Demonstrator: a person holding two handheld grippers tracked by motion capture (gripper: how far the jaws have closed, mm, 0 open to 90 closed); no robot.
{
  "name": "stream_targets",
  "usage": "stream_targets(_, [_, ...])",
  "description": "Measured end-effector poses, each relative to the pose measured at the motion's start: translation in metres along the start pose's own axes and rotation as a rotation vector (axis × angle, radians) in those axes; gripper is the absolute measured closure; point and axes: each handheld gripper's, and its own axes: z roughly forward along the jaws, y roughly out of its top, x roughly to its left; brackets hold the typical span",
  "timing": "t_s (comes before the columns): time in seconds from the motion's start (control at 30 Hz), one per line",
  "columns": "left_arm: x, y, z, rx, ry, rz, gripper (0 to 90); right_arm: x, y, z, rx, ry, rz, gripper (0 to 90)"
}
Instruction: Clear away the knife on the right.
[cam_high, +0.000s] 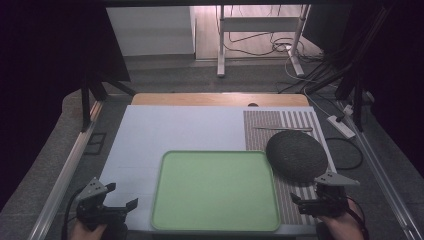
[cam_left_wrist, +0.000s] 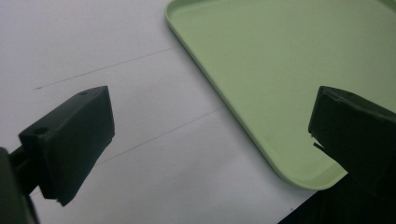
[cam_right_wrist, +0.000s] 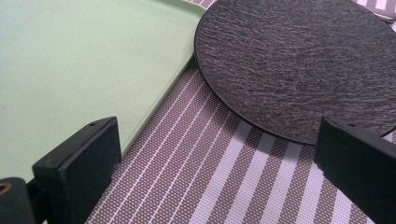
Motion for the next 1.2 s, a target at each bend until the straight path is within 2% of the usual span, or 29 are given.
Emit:
stream_targets(0.2, [0.0, 0.0, 0.0, 0.001, 0.002, -0.008, 1.2, 0.0, 0.004, 0.001, -0.018, -0.003, -0.017, 1.3])
stream_targets(0.6, [0.001, 0.0, 0.0, 0.004, -0.001, -0.016, 1.2, -0.008, 0.013, 0.012, -0.046, 0.018, -0.013, 1.3])
stream_targets(0.73, [0.002, 0.0, 0.0, 0.004, -0.001, -0.018, 1.2, -0.012, 0.018, 0.014, -0.051, 0.053, 0.006, 1.3])
stream_targets(0.93, [0.002, 0.0, 0.001, 0.004, -0.002, -0.025, 1.2, -0.017, 0.021, 0.022, -0.026, 0.061, -0.018, 1.3])
stream_targets(1.03, [0.002, 0.0, 0.001, 0.004, -0.003, -0.028, 1.2, -0.019, 0.023, 0.024, -0.038, 0.07, -0.007, 1.3])
stream_targets(1.2, [0.003, 0.0, 0.001, 0.005, -0.004, -0.031, 1.2, -0.021, 0.029, 0.029, -0.034, 0.068, -0.024, 1.3])
